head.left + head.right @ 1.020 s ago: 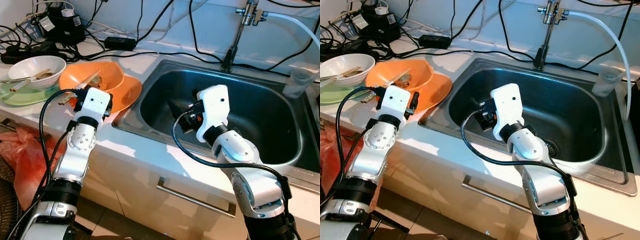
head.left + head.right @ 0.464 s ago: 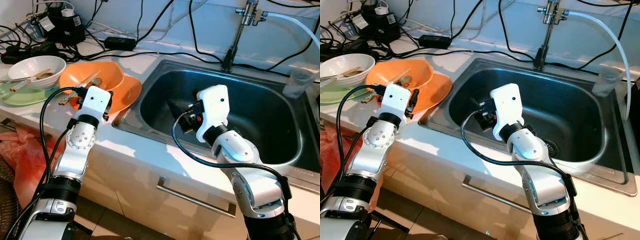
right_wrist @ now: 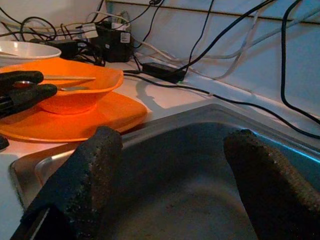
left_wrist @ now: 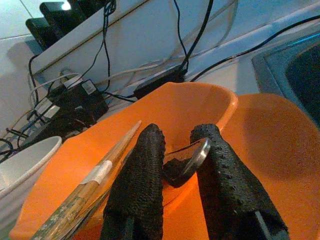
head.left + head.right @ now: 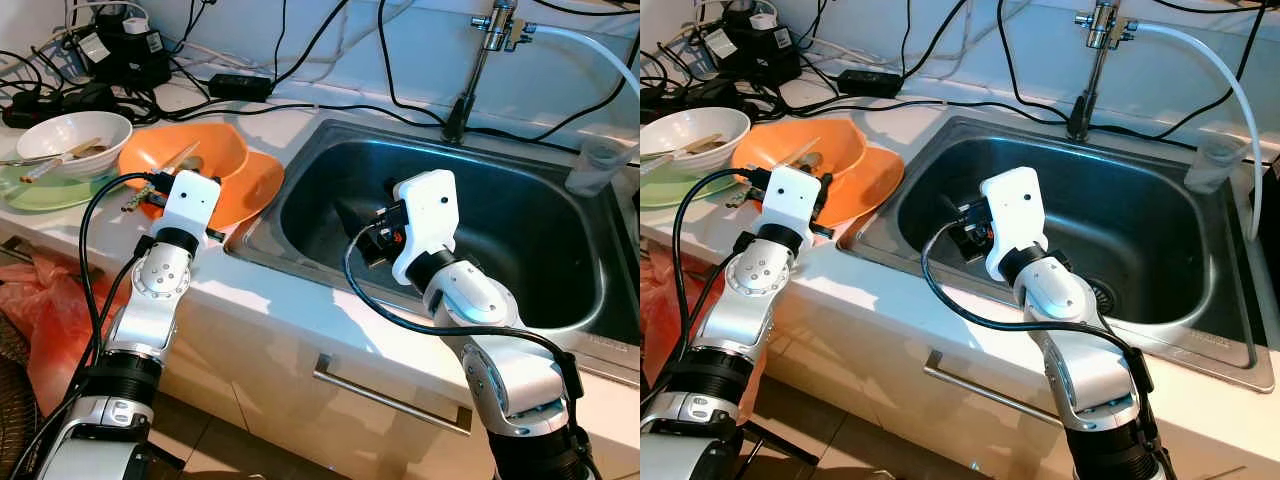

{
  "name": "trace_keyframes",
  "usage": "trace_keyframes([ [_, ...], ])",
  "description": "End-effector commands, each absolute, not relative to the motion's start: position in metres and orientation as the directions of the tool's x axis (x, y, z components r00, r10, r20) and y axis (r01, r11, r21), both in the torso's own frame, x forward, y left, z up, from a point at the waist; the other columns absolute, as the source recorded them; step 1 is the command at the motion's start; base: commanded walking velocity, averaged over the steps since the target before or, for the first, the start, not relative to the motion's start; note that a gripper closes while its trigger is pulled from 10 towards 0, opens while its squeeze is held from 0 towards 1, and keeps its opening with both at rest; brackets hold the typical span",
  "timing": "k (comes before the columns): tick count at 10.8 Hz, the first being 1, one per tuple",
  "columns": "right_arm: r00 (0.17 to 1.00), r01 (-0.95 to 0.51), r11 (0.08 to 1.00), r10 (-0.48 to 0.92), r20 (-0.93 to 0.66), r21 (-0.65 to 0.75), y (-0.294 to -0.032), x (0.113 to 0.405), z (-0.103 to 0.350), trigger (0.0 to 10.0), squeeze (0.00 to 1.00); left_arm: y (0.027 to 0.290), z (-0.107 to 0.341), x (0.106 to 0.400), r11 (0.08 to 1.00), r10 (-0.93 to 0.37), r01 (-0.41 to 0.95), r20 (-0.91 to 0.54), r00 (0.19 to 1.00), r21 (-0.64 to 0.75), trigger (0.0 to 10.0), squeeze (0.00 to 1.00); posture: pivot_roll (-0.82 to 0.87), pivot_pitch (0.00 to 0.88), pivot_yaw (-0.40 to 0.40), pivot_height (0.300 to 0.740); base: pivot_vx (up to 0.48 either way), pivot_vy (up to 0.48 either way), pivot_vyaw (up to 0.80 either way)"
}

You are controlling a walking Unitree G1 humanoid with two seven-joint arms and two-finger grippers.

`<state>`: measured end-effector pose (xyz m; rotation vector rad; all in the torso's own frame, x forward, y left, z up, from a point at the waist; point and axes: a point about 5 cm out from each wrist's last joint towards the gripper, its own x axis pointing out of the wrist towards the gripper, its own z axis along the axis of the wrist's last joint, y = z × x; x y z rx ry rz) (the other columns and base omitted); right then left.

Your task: Kitchen organization

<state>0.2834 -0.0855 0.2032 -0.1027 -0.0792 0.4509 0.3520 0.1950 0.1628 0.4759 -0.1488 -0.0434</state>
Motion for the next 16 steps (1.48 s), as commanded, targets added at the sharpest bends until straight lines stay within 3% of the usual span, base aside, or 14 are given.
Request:
trace_keyframes([
  [1,0.894,-0.431,0.893,0.442,0.072,-0.129,-0.084,0.281,0.208,10.0,0.00,0.193,0.165,0.354,0.889,-0.093,0.022,0.135,0.986,0.457,0.0,0.00,-0.03,0.000,0.004,0.740,0.000,0.000,0.00],
  [7,0.895,-0.430,0.894,0.441,0.071,-0.128,-0.084,0.281,0.208,10.0,0.00,0.192,0.174,0.353,0.887,-0.083,-0.020,0.202,0.976,0.462,0.0,0.00,-0.03,0.000,0.002,0.740,0.000,0.000,0.00],
  [12,0.895,-0.429,0.894,0.440,0.073,-0.132,-0.085,0.282,0.209,10.0,0.00,0.187,0.197,0.348,0.884,-0.077,-0.106,0.366,0.928,0.455,0.0,0.00,-0.03,0.000,-0.001,0.740,0.000,0.000,0.00],
  [16,0.899,-0.416,0.899,0.429,0.086,-0.135,-0.085,0.283,0.211,10.0,0.00,0.164,0.205,0.350,0.915,-0.148,-0.024,0.390,0.909,0.404,0.0,0.00,-0.04,0.000,0.005,0.740,0.000,0.000,0.00],
])
